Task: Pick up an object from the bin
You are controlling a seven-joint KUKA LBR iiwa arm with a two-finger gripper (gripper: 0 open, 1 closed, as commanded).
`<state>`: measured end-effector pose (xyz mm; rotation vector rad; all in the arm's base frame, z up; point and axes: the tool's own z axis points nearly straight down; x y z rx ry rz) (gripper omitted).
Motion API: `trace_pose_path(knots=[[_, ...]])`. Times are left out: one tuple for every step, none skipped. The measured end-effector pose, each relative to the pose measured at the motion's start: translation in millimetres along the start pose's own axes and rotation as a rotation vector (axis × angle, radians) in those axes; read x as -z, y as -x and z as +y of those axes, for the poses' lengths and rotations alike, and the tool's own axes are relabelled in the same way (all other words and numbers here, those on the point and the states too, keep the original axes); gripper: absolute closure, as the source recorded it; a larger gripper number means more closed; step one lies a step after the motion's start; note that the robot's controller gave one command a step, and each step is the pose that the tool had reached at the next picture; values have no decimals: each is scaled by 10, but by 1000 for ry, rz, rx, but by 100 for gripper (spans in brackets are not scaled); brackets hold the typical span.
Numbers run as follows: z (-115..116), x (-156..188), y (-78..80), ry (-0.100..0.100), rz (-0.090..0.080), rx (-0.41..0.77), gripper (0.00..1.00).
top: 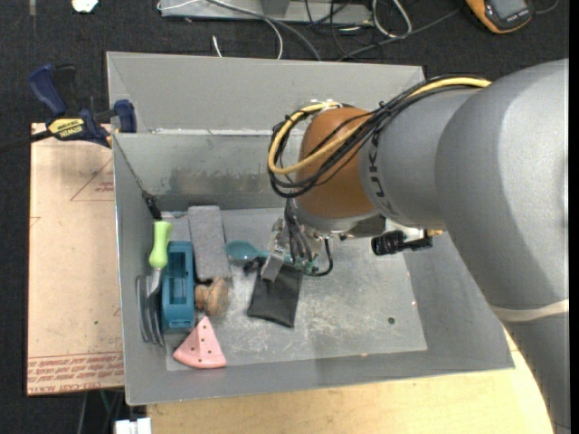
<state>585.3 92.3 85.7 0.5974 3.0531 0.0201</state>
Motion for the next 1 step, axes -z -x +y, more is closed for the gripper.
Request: trace_pose_path(knots=[[-138,726,-14,-3,4,-106,100]])
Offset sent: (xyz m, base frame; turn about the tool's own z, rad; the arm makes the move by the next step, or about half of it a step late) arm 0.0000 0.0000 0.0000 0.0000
